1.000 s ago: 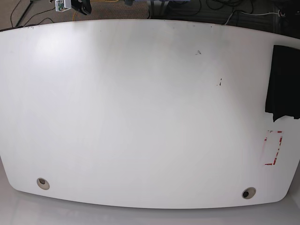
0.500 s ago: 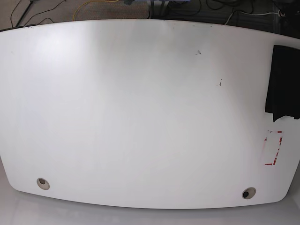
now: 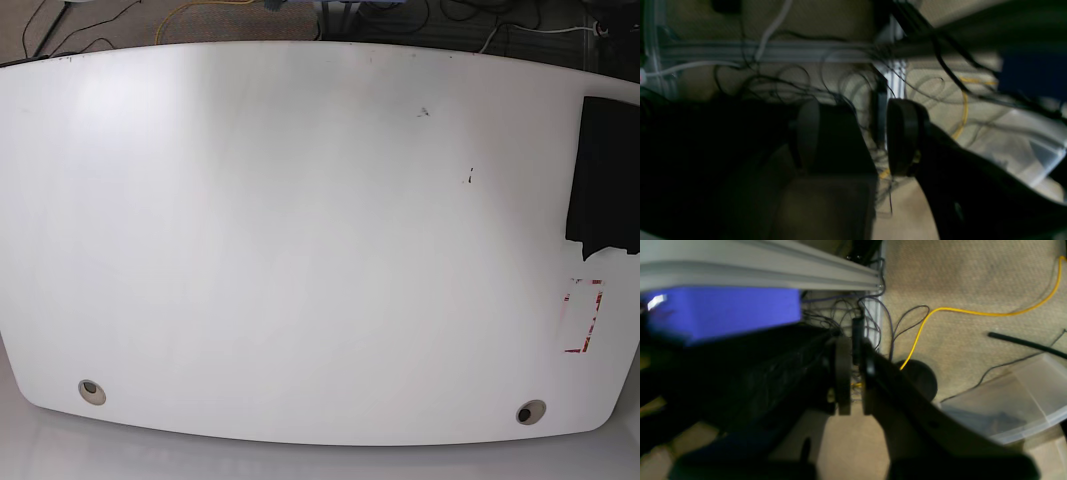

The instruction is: Layout the t-shirt on the table in an organized manner, then fold the t-shirt properly

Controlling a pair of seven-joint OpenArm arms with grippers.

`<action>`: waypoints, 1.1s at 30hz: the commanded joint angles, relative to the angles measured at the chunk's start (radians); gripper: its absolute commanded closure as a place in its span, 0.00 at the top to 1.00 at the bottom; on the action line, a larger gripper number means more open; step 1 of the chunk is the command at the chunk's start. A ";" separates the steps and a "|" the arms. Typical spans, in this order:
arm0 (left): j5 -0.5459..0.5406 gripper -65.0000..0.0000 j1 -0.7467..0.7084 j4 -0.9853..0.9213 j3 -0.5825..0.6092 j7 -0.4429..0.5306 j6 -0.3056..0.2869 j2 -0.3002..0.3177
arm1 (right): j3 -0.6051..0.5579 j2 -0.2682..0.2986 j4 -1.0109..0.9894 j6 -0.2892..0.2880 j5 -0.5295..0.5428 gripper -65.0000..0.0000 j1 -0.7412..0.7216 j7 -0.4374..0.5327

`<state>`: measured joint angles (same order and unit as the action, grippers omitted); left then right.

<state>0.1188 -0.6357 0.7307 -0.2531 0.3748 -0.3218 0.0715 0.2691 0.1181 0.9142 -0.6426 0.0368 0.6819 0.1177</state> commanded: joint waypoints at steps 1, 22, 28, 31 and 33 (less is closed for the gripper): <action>-0.001 0.46 0.029 -0.066 -0.002 0.006 0.000 0.009 | -0.003 0.002 -0.063 0.008 -0.019 0.07 -0.024 0.021; -0.001 0.46 0.416 -0.573 0.143 -0.145 0.060 0.073 | -0.004 -0.004 -0.421 0.178 -0.153 0.07 -0.313 0.024; -0.001 0.46 0.485 -0.607 0.188 -0.224 0.114 0.072 | -0.004 -0.004 -0.470 0.211 -0.182 0.07 -0.351 0.023; -0.001 0.46 0.508 -0.623 0.191 -0.260 0.129 0.072 | -0.004 -0.005 -0.472 0.241 -0.182 0.07 -0.360 0.017; -0.001 0.46 0.515 -0.623 0.191 -0.282 0.129 0.072 | -0.004 -0.005 -0.472 0.254 -0.182 0.07 -0.360 0.000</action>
<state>0.1158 -0.1234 0.1101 -0.0635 0.1070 -0.1970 0.1364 0.2623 0.1055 0.4416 -0.3916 -0.1509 0.3153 0.1268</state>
